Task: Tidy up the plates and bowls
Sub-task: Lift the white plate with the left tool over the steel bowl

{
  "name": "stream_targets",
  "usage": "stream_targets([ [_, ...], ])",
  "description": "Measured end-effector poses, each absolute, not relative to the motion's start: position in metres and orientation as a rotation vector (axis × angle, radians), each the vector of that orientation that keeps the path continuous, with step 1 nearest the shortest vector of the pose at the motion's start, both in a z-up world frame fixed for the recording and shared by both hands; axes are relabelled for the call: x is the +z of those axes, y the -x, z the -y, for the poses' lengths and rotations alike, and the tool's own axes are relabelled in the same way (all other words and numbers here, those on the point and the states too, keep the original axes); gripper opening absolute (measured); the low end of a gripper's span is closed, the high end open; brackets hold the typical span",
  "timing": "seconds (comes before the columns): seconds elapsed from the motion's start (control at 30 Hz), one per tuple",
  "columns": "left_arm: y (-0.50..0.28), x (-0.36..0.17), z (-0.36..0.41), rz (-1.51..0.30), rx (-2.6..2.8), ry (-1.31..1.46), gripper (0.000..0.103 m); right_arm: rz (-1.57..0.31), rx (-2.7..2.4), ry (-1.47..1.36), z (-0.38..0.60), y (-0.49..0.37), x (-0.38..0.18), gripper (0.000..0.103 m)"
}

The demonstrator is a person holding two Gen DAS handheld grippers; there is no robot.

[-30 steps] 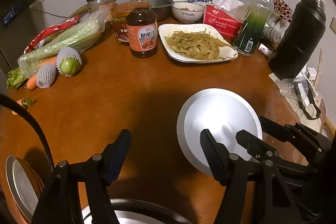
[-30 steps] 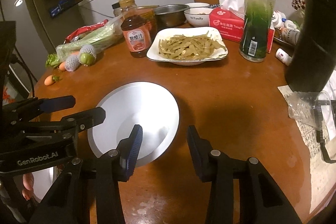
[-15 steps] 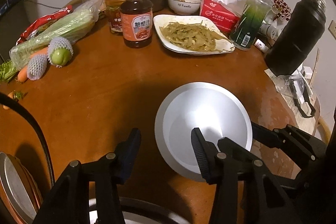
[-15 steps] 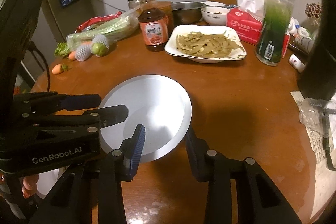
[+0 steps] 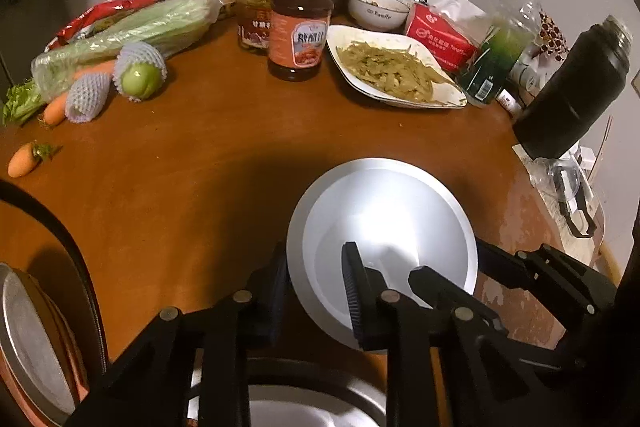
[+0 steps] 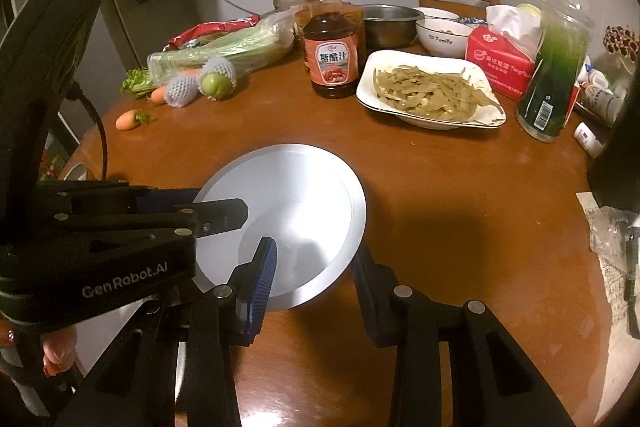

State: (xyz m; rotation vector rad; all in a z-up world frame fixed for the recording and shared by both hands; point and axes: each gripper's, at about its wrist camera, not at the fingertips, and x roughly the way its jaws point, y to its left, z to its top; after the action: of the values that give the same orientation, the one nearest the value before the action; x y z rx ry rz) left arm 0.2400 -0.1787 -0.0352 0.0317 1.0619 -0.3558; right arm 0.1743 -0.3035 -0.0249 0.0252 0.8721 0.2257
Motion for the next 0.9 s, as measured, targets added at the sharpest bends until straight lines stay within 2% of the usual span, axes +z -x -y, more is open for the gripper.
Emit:
stream_targets([
  [0.9,-0.183,0.035,0.1,-0.882,-0.29,0.049,0.027,-0.739,0.314,0.07,0.232,-0.139,0.039,0.04],
])
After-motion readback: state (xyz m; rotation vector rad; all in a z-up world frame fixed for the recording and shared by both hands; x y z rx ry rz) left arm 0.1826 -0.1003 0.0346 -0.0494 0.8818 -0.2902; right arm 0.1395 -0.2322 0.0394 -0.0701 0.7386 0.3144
